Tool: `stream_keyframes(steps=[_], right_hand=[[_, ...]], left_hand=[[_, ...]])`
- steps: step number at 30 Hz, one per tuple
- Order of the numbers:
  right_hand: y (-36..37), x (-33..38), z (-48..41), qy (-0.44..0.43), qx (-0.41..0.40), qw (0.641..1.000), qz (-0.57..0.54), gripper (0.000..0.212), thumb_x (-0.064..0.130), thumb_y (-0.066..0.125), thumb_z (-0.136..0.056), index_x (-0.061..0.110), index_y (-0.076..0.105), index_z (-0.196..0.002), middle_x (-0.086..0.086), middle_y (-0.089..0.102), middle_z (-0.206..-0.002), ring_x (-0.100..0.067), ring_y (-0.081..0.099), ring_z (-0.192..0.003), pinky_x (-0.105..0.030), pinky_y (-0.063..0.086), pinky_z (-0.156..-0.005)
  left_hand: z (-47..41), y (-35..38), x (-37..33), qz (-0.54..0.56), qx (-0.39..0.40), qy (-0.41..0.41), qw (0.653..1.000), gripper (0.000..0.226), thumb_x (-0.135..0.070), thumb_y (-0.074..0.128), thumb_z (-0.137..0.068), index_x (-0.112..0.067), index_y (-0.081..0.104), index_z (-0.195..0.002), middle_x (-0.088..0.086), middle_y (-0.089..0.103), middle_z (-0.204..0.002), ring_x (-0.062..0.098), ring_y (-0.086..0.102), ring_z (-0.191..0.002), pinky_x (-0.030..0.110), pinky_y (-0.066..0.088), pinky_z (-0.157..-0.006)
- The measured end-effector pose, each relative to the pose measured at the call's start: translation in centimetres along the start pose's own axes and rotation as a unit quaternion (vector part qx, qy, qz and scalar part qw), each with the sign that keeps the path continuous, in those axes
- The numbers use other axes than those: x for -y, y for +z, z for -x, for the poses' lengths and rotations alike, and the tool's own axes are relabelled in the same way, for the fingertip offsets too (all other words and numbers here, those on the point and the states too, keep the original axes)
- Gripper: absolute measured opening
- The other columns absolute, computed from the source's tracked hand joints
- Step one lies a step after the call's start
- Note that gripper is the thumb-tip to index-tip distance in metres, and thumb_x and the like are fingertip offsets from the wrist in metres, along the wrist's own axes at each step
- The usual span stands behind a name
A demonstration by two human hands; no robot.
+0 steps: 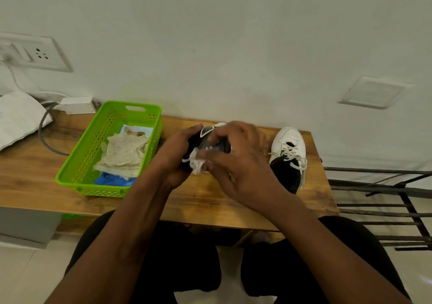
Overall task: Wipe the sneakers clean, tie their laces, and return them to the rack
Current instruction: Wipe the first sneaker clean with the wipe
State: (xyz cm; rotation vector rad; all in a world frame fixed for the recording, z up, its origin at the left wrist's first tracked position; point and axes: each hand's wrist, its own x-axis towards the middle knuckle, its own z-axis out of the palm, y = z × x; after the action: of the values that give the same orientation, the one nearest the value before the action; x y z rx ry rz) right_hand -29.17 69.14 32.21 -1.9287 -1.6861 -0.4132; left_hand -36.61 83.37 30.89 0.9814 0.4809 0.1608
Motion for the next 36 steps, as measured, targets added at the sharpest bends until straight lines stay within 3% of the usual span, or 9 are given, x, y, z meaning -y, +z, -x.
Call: stream_keyframes(steps=[5,7,10,14,17,21,26,33,36], right_hand=[[-0.8,-1.5,-2.2,0.163,-0.099,0.980,-0.048,0.021,0.020,0.056,-0.096,0.019,0.065,-0.115,-0.001,0.052,-0.116,-0.013,0.048,-0.110,-0.049,0.039,-0.092],[-1.2,-2.5,-2.9,0.196,-0.126,0.970,-0.066,0.021,0.024,0.054,-0.097,0.021,0.064,-0.114,0.005,0.051,-0.110,-0.011,0.050,-0.106,-0.048,0.040,-0.092],[-1.4,-2.9,-3.2,0.220,-0.140,0.962,-0.080,0.019,0.026,0.054,-0.097,0.026,0.064,-0.113,0.011,0.054,-0.104,-0.010,0.048,-0.102,-0.045,0.041,-0.090],[-1.3,-2.4,-1.7,0.136,-0.158,0.978,0.015,0.023,0.022,0.051,-0.098,0.016,0.065,-0.115,0.001,0.060,-0.107,-0.017,0.045,-0.102,-0.042,0.039,-0.082],[-1.4,-2.6,-0.6,0.083,-0.171,0.979,0.076,0.021,0.020,0.052,-0.098,0.014,0.063,-0.115,-0.005,0.062,-0.110,-0.024,0.047,-0.102,-0.047,0.041,-0.082],[1.3,-2.3,1.9,-0.008,-0.060,0.983,0.171,0.017,0.018,0.063,-0.089,0.020,0.066,-0.106,-0.002,0.066,-0.104,-0.027,0.050,-0.098,-0.046,0.033,-0.087],[-1.5,-2.4,-2.7,0.035,-0.195,0.970,0.138,0.018,0.025,0.058,-0.096,0.015,0.069,-0.106,-0.003,0.066,-0.103,-0.026,0.048,-0.101,-0.045,0.039,-0.082],[0.2,-1.9,-2.5,0.014,-0.138,0.973,0.185,0.022,0.018,0.063,-0.091,0.018,0.065,-0.113,-0.001,0.061,-0.110,-0.024,0.048,-0.106,-0.050,0.037,-0.093],[-0.4,-2.7,-1.1,-0.032,-0.136,0.971,0.196,0.019,0.018,0.068,-0.089,0.017,0.069,-0.108,-0.002,0.065,-0.102,-0.024,0.049,-0.103,-0.050,0.033,-0.096]], left_hand=[[0.4,1.0,0.2,-0.124,0.097,0.131,0.979,0.055,-0.051,0.039,-0.102,-0.010,0.060,-0.131,0.007,0.069,-0.126,0.023,0.063,-0.121,0.040,0.050,-0.100],[0.3,1.1,0.9,-0.250,0.089,0.204,0.942,0.038,-0.039,0.053,-0.101,-0.014,0.060,-0.129,-0.005,0.070,-0.122,0.010,0.062,-0.120,0.027,0.049,-0.097],[0.1,1.5,1.5,-0.335,0.047,0.251,0.907,0.031,-0.029,0.060,-0.099,-0.011,0.064,-0.124,-0.003,0.073,-0.115,0.011,0.067,-0.111,0.026,0.051,-0.092],[0.4,3.7,1.7,-0.219,-0.036,0.241,0.945,0.023,-0.013,0.048,-0.102,0.000,0.063,-0.114,-0.012,0.075,-0.086,-0.002,0.069,-0.084,0.012,0.050,-0.072],[0.4,4.6,1.5,-0.164,-0.073,0.208,0.962,0.038,-0.031,0.044,-0.103,-0.004,0.067,-0.117,-0.005,0.076,-0.095,0.007,0.071,-0.092,0.018,0.052,-0.074],[-0.2,5.0,0.1,-0.064,-0.090,0.175,0.978,0.048,-0.049,0.034,-0.103,-0.018,0.070,-0.117,0.001,0.078,-0.103,0.010,0.074,-0.091,0.019,0.054,-0.064],[-0.3,4.5,0.1,-0.017,-0.076,0.169,0.982,0.051,-0.047,0.029,-0.106,-0.021,0.072,-0.114,0.004,0.075,-0.116,0.015,0.068,-0.112,0.035,0.048,-0.092],[0.2,4.5,-0.2,-0.010,-0.062,0.159,0.985,0.055,-0.048,0.029,-0.106,-0.013,0.070,-0.112,0.010,0.076,-0.106,0.020,0.072,-0.101,0.026,0.054,-0.072],[0.6,5.3,-0.3,-0.042,-0.062,0.161,0.984,0.061,-0.052,0.034,-0.103,-0.005,0.069,-0.118,0.019,0.074,-0.109,0.031,0.071,-0.104,0.036,0.057,-0.081]])
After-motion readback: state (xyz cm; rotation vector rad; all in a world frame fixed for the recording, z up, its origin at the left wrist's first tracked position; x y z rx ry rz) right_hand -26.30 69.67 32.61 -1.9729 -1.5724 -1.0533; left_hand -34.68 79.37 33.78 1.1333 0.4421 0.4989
